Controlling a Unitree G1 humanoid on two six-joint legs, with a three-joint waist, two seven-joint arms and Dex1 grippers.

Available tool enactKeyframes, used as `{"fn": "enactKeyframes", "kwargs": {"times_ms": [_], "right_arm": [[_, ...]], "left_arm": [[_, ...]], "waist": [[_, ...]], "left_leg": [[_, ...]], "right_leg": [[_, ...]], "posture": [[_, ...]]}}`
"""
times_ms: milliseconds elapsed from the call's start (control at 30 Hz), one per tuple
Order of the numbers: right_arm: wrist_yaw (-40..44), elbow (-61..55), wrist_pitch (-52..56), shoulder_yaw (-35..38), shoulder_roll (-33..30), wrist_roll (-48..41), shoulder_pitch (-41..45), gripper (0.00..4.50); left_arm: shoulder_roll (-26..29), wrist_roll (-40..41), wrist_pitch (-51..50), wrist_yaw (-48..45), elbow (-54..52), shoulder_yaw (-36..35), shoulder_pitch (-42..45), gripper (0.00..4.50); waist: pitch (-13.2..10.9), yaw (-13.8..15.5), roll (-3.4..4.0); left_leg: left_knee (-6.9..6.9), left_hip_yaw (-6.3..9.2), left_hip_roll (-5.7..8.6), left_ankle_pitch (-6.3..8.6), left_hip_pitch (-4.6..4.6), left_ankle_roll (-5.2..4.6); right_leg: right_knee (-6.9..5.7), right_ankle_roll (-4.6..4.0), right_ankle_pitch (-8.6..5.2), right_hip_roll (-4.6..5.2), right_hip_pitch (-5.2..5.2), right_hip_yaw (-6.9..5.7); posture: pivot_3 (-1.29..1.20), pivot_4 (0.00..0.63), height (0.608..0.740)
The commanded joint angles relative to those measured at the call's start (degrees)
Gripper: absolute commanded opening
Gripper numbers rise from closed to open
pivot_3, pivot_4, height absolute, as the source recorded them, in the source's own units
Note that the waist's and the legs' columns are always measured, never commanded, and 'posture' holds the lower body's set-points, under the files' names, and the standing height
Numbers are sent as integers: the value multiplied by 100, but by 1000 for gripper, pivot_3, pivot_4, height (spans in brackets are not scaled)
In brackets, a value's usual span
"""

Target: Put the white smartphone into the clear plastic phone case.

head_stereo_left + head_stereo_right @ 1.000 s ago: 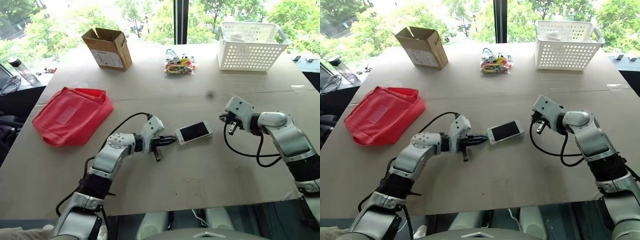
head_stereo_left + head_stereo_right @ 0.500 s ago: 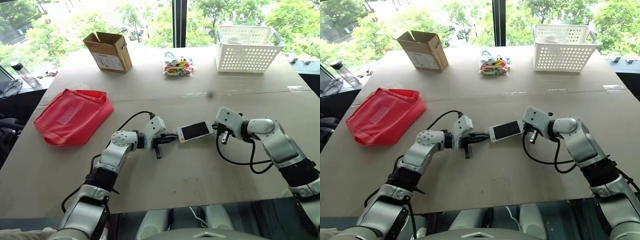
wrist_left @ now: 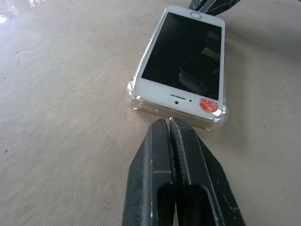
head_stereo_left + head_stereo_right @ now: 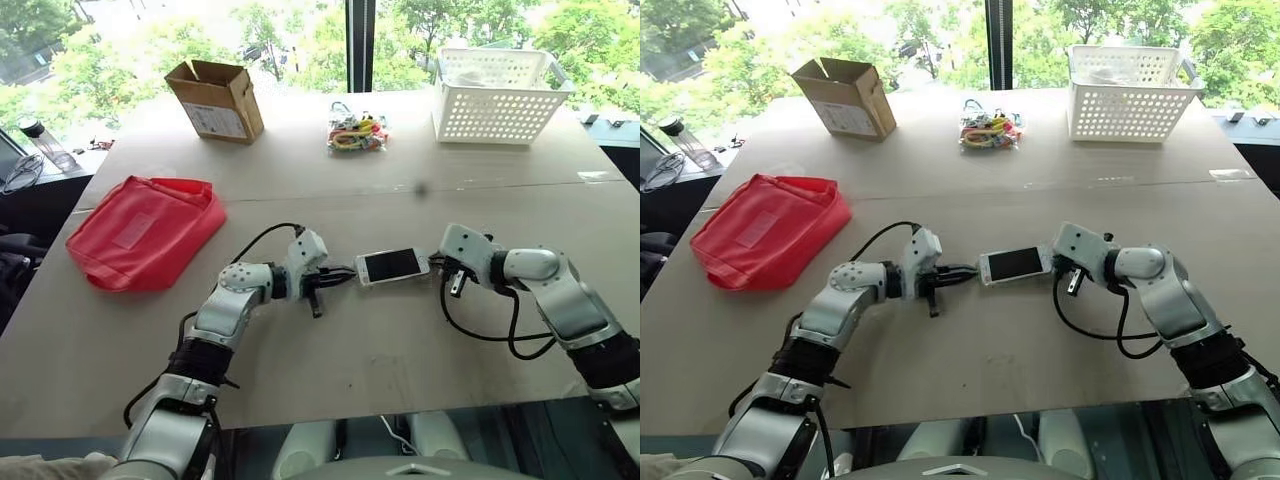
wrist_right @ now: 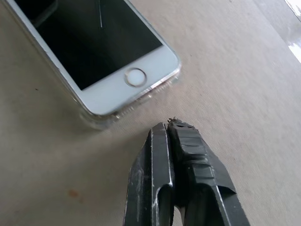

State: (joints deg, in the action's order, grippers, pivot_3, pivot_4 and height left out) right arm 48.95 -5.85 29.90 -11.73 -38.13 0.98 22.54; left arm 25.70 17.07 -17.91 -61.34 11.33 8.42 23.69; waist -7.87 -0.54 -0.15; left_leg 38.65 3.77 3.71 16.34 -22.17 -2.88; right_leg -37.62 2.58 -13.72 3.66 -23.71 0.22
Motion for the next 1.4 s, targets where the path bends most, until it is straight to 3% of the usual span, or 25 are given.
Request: {"fn": "enactKeyframes", "kwargs": {"times_ms": [33,333,500,600,833,1033,1167,1300,1400], "right_arm": [[-4,-328,192,493,-16,-380,34,0],[-68,-581,715,543,304,-931,415,0],[-29,-387,944,170,462,-943,686,0],[-32,296,1195,-252,659,-785,929,0],[650,1331,1496,-1301,464,-495,953,0],[925,2463,1108,-1835,528,14,1139,0],[873,2682,870,-1691,583,135,1181,0],[707,1970,472,-305,745,-745,1058,0],[770,991,892,361,538,-1265,770,0]], "left_arm": [[-110,348,-409,-95,-554,-12,164,78],[-800,-314,-608,522,-74,696,723,78],[-775,-505,-733,524,-6,883,735,78],[-764,-559,-683,536,-7,907,675,78],[-837,-614,-664,702,-41,861,582,78],[-894,-692,-600,859,31,833,527,78],[-941,-766,-540,871,93,877,502,78],[-1004,-801,-504,885,146,882,507,78],[-1050,-845,-441,892,204,879,505,78]], "waist": [[-1,4,1],[-3,4,-2],[-3,-7,-2],[-3,-16,-2],[31,19,-27],[120,18,-56],[165,26,-61],[167,81,-54],[140,129,-11]], "left_leg": [[0,0,0,0,0,0],[-8,0,0,0,-5,-1],[-14,1,0,0,-2,0],[-14,-1,0,0,0,0],[-14,0,0,0,21,0],[-30,10,-2,3,76,-2],[-42,35,0,30,154,-39],[-36,50,2,30,152,-38],[-37,53,3,25,121,-32]], "right_leg": [[4,0,0,0,0,1],[23,1,0,-5,1,0],[25,1,0,-6,0,2],[26,1,0,-5,2,5],[27,0,0,-4,17,4],[54,-1,-1,-5,77,-5],[90,-2,-2,3,175,-29],[90,-2,-2,6,185,-41],[89,-1,-1,8,157,-42]], "posture": [[0,150,733],[0,150,733],[0,150,733],[0,150,733],[0,150,733],[0,150,733],[0,150,733],[0,150,733],[0,150,733]]}}
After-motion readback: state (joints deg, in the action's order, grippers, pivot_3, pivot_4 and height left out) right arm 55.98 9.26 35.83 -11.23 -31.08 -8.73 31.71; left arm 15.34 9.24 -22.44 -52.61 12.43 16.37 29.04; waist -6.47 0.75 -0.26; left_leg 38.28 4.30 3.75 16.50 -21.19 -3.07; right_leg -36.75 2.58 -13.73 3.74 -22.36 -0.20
